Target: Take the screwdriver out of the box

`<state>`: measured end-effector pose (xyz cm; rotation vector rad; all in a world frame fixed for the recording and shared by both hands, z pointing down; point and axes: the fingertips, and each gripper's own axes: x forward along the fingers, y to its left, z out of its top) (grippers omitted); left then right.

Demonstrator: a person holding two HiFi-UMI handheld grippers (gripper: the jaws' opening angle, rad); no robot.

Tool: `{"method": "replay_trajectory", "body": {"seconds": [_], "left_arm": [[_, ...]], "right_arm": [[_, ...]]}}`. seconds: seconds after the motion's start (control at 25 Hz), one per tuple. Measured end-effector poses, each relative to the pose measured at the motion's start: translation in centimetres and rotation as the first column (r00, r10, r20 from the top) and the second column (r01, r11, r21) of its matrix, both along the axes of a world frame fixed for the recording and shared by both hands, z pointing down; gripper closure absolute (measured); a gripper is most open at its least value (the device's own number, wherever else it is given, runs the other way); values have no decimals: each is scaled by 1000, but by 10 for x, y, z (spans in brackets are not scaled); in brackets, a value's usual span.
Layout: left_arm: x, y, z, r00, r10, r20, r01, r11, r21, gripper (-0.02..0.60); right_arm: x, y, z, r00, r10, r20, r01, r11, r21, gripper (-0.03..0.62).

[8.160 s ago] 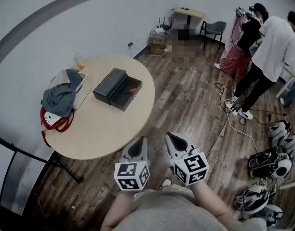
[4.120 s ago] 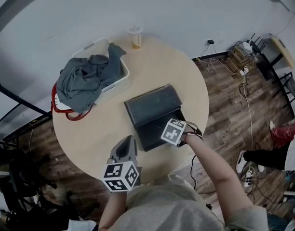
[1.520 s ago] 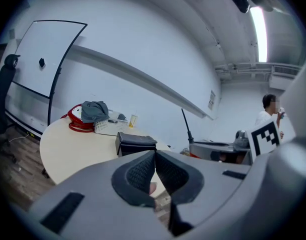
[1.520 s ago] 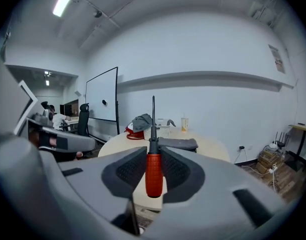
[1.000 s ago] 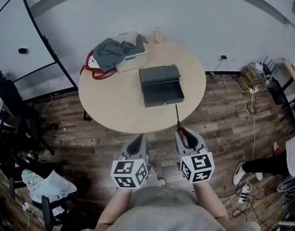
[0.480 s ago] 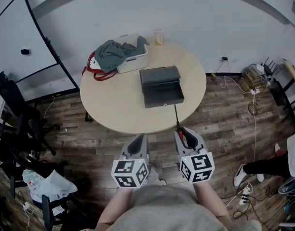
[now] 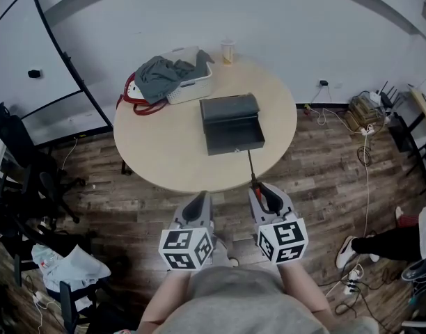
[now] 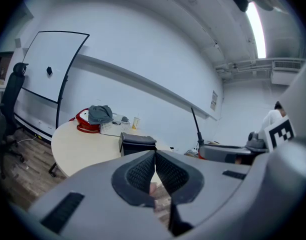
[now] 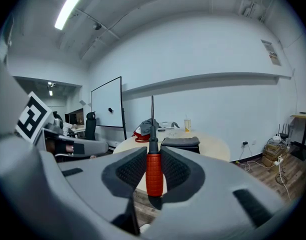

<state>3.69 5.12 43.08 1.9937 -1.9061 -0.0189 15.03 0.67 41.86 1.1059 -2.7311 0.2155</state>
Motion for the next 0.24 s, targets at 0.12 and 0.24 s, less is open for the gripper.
{"method": "replay_trajectory", "body": {"seconds": [0.12,0.24], "left_arm": [[-3,-1,1,1000,-4,-2,4,1000,-2,578],[-5,-1,3,1000,-8,-3,8,1000,-6,578]], "right_arm": [[-2,-1,1,1000,-7,-3,6,1000,-4,517],[-4,-1,3,1000,-16,-2,16,1000,-12,517]]}}
